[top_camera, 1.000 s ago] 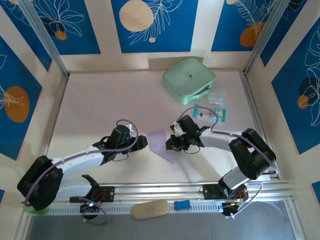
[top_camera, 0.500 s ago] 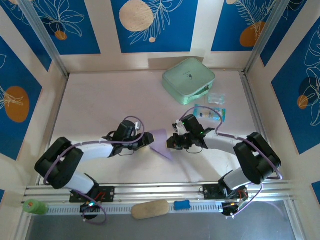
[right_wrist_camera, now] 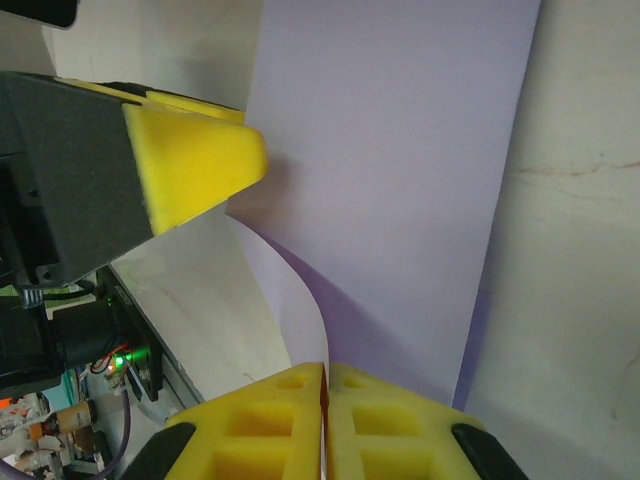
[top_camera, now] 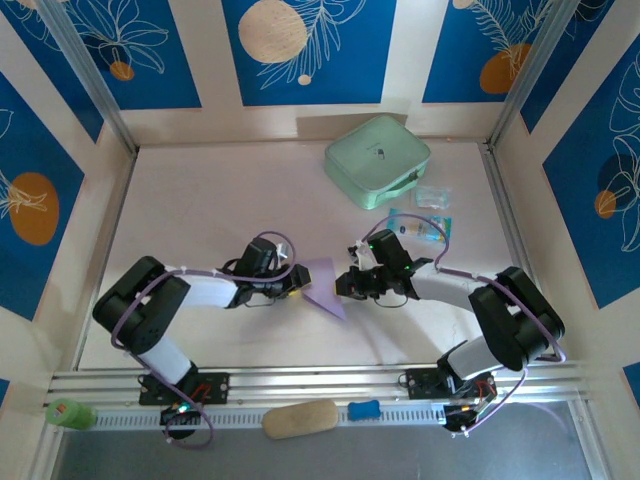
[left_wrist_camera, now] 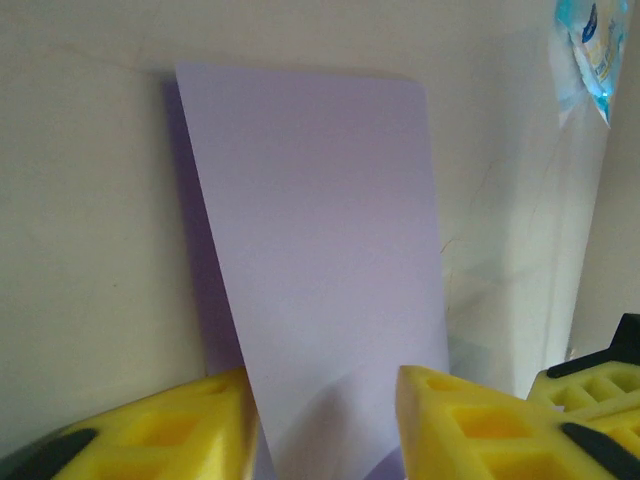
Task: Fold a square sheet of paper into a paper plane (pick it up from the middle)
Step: Fourth fold the wing at the center of the table.
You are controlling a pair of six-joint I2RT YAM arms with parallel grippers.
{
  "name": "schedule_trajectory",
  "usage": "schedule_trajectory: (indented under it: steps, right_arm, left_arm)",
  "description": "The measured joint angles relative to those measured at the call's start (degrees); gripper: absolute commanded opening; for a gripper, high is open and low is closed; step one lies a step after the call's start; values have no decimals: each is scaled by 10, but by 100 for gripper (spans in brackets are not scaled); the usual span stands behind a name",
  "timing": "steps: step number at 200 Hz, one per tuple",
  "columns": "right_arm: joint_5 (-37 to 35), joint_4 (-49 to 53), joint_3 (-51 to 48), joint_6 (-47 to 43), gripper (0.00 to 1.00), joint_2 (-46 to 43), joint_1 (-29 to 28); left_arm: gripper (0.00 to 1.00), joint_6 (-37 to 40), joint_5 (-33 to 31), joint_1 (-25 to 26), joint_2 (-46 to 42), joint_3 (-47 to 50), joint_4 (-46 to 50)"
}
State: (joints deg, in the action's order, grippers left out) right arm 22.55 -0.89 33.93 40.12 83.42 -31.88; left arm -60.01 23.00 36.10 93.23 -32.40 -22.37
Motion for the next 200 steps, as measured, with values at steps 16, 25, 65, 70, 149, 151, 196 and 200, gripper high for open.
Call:
schedule_trajectory:
  steps: [16, 25, 65, 70, 149, 151, 196, 200]
  right_arm:
    - [0, 0, 0, 0, 10, 0, 1]
    - [0, 0, 0, 0, 12, 0, 1]
    - [-15, 7, -4, 2, 28, -5, 1]
    - [-18, 9, -4, 3, 30, -8, 1]
    - [-109, 52, -22, 0, 43, -131, 0]
    - [-112, 52, -22, 0, 43, -133, 0]
    - [-155, 31, -39, 4, 60, -157, -17]
    - [-159, 26, -42, 2, 62, -158, -20]
  left_arm:
    - [20, -3, 4, 0, 7, 0, -11]
    - [17, -4, 7, 0, 10, 0, -18]
    - [1, -19, 10, 0, 13, 0, -43]
    - [0, -22, 9, 0, 13, 0, -47]
    - [0, -32, -54, 0, -68, 40, -46]
    - [0, -32, -57, 0, -71, 41, -45]
    - [5, -31, -90, 2, -110, 54, -28]
    - [6, -31, -89, 2, -110, 54, -28]
